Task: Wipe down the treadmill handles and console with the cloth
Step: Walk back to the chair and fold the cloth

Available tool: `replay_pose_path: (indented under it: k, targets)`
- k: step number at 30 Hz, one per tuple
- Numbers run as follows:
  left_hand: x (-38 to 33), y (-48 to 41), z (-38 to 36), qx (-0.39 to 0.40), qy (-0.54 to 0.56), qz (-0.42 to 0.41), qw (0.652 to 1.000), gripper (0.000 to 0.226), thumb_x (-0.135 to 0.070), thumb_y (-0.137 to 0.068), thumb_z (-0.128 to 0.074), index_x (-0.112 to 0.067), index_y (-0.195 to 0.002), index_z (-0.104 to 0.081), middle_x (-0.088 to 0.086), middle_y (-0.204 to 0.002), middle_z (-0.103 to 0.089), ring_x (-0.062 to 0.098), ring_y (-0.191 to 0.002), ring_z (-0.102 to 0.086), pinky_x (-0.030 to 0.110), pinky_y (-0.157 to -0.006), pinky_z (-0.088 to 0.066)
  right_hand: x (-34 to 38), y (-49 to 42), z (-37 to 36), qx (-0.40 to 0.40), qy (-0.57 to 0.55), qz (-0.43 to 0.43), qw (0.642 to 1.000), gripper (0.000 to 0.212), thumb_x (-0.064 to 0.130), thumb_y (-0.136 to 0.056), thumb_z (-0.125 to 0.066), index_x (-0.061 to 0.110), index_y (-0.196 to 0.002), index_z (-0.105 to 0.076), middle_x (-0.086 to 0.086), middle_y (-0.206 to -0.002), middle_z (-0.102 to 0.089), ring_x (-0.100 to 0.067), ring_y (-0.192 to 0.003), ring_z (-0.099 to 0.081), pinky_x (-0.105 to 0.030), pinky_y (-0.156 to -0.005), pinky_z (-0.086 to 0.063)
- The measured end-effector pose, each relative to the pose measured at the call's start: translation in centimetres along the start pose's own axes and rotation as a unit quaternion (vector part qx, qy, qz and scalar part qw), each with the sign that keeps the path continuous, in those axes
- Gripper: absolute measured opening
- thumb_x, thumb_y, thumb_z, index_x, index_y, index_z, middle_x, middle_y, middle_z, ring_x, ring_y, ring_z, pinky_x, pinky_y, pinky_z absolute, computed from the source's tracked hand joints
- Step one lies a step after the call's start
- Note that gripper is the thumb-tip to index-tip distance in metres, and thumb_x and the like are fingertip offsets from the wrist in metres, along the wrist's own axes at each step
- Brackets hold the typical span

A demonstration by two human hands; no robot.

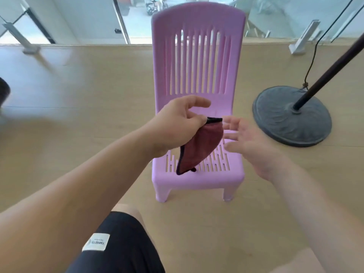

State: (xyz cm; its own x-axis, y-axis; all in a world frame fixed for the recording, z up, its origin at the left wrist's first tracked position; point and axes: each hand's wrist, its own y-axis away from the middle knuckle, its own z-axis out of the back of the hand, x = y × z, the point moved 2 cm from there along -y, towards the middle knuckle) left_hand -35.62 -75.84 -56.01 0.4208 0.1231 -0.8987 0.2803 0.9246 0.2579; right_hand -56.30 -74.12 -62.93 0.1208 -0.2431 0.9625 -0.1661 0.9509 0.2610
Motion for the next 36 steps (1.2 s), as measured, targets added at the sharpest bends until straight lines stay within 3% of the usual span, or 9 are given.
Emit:
replay_pose_path:
  k: [2,6,10,13,19,26,29,32,36]
  targets:
    - [-0.7,0.0,-0.2,0.021,-0.004,-0.022,1.000,0.029,-0.018,-0.104,-0.055,-0.033,-0.129,-0.062,0.008,-0.090,-0.078,0.023,-0.074,-0.071,0.040,-0.079,-0.063,-1.8,-0.1,-0.5,0.107,0.019,-0.035,0.994,0.060,-0.002,-0.077,-0.075,0.021,-0.131,-0.063,0.004,-0.134,-0.065,-0.008,-0.128,-0.056,-0.032,-0.103,-0.049]
    - [-2.0,-1.4,1.0,0.020,-0.002,-0.070,0.997,0.027,-0.021,-0.105,-0.055,-0.038,-0.123,-0.065,0.022,-0.093,-0.075,0.030,-0.071,-0.061,0.060,-0.080,-0.059,-4.4,0.1,-1.2,0.143,-0.015,-0.065,0.987,0.046,0.013,-0.076,-0.083,-0.007,-0.113,-0.066,-0.011,-0.105,-0.070,-0.018,-0.097,-0.062,-0.029,-0.087,-0.051]
    - [-1.5,-5.4,1.4,-0.015,-0.088,-0.093,0.992,0.030,-0.020,-0.107,-0.050,-0.037,-0.128,-0.061,0.024,-0.084,-0.067,0.028,-0.063,-0.055,0.045,-0.065,-0.059,-5.8,-0.7,-1.4,0.058,-0.059,-0.109,0.991,0.022,0.026,-0.089,-0.077,0.007,-0.096,-0.068,-0.017,-0.096,-0.073,-0.022,-0.083,-0.068,-0.030,-0.076,-0.057]
    - [0.8,-9.1,-0.1,-0.018,-0.162,-0.088,0.983,0.033,-0.019,-0.108,-0.047,-0.028,-0.137,-0.057,0.009,-0.094,-0.074,0.031,-0.077,-0.071,0.045,-0.075,-0.063,-7.8,-1.2,-1.0,-0.054,0.078,-0.139,0.986,0.025,0.045,-0.093,-0.067,0.022,-0.084,-0.064,0.001,-0.082,-0.070,-0.012,-0.069,-0.064,-0.023,-0.062,-0.050]
    - [7.5,-13.2,-4.5,-0.021,-0.300,-0.096,0.949,0.033,-0.018,-0.106,-0.048,-0.023,-0.136,-0.063,0.000,-0.127,-0.070,0.025,-0.117,-0.063,0.038,-0.099,-0.050,-9.3,-1.1,-0.5,-0.138,0.244,-0.063,0.958,0.024,0.038,-0.096,-0.058,0.032,-0.119,-0.060,0.018,-0.096,-0.061,-0.018,-0.094,-0.064,-0.035,-0.086,-0.053]
    - [8.3,-10.1,-6.3,-0.105,-0.331,-0.268,0.898,0.037,-0.029,-0.104,-0.042,-0.026,-0.136,-0.059,0.004,-0.103,-0.075,0.032,-0.089,-0.070,0.045,-0.075,-0.058,-9.6,-1.4,0.8,-0.118,0.234,-0.076,0.962,0.012,0.032,-0.096,-0.058,0.029,-0.091,-0.069,0.016,-0.089,-0.069,0.001,-0.083,-0.063,-0.014,-0.067,-0.044]
    - [10.6,-6.2,-8.8,-0.006,-0.367,-0.226,0.902,0.041,-0.035,-0.100,-0.042,-0.039,-0.141,-0.049,0.003,-0.104,-0.067,0.031,-0.088,-0.065,0.046,-0.071,-0.057,-10.1,-2.1,1.4,-0.134,0.214,-0.070,0.965,0.015,0.024,-0.095,-0.056,0.026,-0.091,-0.070,0.009,-0.072,-0.067,-0.016,-0.069,-0.068,-0.029,-0.070,-0.054]
    - [13.2,-3.5,-10.8,0.133,-0.430,-0.177,0.875,0.053,-0.030,-0.103,-0.044,-0.032,-0.156,-0.036,-0.003,-0.148,-0.055,0.022,-0.134,-0.050,0.044,-0.102,-0.049,-10.0,-2.2,1.6,-0.144,0.209,-0.077,0.964,0.022,0.015,-0.097,-0.052,0.027,-0.101,-0.071,0.011,-0.080,-0.067,-0.012,-0.066,-0.066,-0.018,-0.061,-0.055]
    - [12.8,-2.4,-10.5,0.115,-0.372,-0.203,0.898,0.055,-0.025,-0.106,-0.045,-0.024,-0.159,-0.033,-0.007,-0.158,-0.043,0.014,-0.144,-0.037,0.033,-0.113,-0.037,-9.3,-2.1,1.4,-0.139,0.202,-0.066,0.967,0.018,0.019,-0.097,-0.056,0.024,-0.102,-0.072,0.011,-0.080,-0.067,-0.014,-0.068,-0.064,-0.026,-0.072,-0.055]
